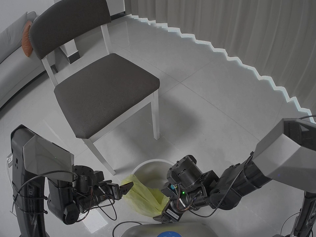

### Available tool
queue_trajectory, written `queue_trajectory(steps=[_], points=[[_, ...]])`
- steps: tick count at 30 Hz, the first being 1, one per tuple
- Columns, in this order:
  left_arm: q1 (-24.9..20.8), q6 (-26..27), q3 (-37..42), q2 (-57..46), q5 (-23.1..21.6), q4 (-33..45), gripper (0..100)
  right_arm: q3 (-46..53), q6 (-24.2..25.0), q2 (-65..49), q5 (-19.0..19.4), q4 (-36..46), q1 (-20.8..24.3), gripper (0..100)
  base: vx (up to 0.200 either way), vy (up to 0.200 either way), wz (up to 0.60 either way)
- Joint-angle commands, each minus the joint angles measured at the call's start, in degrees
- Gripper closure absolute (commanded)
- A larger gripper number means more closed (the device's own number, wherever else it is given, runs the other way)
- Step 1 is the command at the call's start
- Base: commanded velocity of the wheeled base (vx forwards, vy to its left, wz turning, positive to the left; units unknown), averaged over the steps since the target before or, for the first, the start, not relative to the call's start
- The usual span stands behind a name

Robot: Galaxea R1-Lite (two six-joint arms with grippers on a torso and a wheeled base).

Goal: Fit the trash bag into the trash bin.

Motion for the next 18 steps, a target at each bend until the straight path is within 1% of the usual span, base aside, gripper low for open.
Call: queue_trajectory(steps=[1, 7, 18], points=[[-0.63, 0.07, 0.74, -2.47, -0.02, -0.96, 0, 2.53, 0.02, 0.08, 0.04, 0.06, -0.17, 0, 0.000, 0.000, 0.00], [-1.25, 0.07, 1.00, -2.91, 0.07, -0.96, 0, 5.52, 0.38, -0.79, 0.04, -0.21, -1.04, 0, 0.000, 0.000, 0.00], [-1.95, 0.16, 1.97, -3.78, 0.16, -0.96, 0, 3.59, -0.33, 4.30, 0.04, -0.64, -3.95, 0, 0.000, 0.000, 0.00]])
